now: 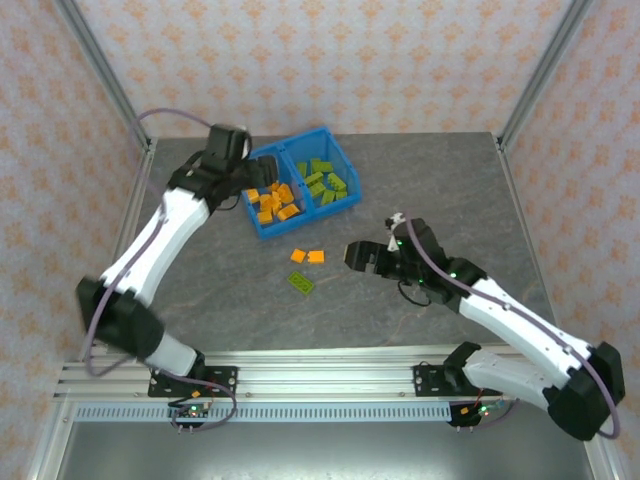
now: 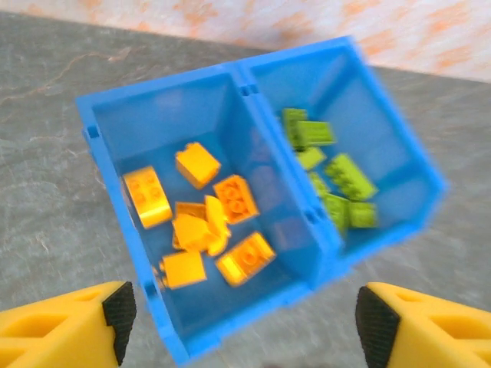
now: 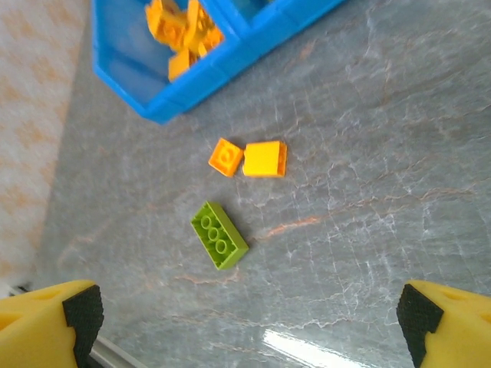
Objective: Sort the legos into containers by color
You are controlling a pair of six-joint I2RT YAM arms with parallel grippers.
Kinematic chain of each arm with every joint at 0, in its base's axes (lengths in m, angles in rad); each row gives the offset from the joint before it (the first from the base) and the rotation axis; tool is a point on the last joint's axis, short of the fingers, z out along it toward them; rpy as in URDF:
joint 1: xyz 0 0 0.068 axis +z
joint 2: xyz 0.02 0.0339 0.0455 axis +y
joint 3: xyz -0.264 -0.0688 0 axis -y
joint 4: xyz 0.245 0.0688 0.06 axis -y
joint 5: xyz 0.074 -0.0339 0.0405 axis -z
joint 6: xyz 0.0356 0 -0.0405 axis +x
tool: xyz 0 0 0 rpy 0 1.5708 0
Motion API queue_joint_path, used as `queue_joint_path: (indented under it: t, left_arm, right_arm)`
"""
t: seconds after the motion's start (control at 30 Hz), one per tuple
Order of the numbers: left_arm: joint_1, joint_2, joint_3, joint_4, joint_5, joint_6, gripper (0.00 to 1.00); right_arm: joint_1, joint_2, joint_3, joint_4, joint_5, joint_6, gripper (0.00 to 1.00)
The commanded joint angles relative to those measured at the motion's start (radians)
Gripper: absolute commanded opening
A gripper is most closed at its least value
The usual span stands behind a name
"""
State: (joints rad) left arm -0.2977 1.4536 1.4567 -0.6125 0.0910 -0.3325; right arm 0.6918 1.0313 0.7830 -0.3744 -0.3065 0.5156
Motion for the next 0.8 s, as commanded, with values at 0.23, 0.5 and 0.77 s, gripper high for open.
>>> queue_joint_path:
  t: [0.23,0.5,0.77]
  left_arm:
    - [-0.076,-0.505,-0.322,-0.179,0.458,0.492,1.0]
    - [-0.093,-0.818,-0.637,-0.294,0.656,0.926,1.0]
    - [-0.116,-0.849,-0.799,-0.219,0.712,1.015,1.0]
  right_arm:
    - [0.26,0.508,0.283,-0.012,0.002,-0.277,0.99]
    - [0.273,0.709,0.363,-0.034,0.077,-0.332,0.97]
    - [0.283,0.82,0.404,-0.034,0.069,-0.36,0.82]
